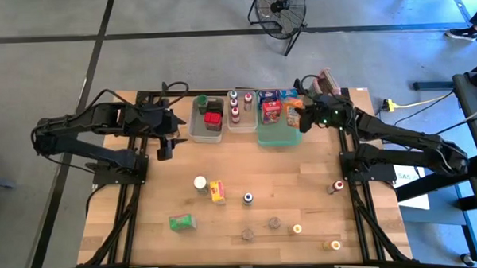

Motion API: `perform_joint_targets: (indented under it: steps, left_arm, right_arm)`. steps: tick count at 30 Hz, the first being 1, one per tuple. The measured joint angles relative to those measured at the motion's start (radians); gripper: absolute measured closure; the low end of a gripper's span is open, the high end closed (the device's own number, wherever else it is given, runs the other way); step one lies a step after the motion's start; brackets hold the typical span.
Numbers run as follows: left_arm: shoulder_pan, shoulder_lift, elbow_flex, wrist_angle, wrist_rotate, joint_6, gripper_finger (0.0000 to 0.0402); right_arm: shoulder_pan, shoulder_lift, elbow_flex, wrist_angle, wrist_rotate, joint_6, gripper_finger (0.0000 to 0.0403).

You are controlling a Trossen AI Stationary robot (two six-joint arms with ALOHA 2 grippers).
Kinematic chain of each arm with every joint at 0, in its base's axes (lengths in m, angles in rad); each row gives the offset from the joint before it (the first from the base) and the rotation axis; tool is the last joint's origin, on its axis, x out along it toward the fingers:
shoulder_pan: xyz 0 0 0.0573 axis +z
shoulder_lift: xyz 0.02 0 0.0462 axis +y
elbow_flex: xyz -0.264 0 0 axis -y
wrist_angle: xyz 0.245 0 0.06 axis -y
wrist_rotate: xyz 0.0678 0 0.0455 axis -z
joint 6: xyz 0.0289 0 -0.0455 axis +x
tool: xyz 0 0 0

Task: Pick & Place Kitchen Items
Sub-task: Put the orange cereal box into the green bin

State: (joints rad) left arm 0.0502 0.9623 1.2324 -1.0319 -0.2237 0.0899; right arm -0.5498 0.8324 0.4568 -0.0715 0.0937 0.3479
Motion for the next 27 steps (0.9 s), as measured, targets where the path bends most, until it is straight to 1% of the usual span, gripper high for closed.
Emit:
perform_joint_targets:
  steps: [2,7,11,14,22,27]
  left_arm:
    - [0.0,0.0,0.0,0.001,-0.001,0.024,0.0146]
    - [0.02,0.0,0.0,0.002,-0.001,0.052,0.0146]
    - [0.051,0.0,0.0,0.002,0.033,0.051,0.0146]
    - [0.068,0.0,0.0,0.001,0.066,0.033,0.0146]
    - [0.098,0.0,0.0,-0.005,0.07,0.045,0.0146]
    - [0.112,0.0,0.0,-0.005,0.079,0.037,0.0146]
  right_arm:
    - [-0.024,0.029,0.001,0.026,-0.004,-0.013,0.0325]
    - [-0.047,0.141,0.002,0.131,-0.076,-0.066,0.0325]
    - [-0.047,0.2,0.0,0.165,-0.082,-0.067,0.0325]
    - [-0.047,0.215,0.0,0.159,-0.108,-0.065,0.0325]
    - [-0.047,0.215,0.0,0.171,-0.114,-0.067,0.0325]
    - [-0.045,0.214,0.0,0.173,-0.172,-0.045,0.0325]
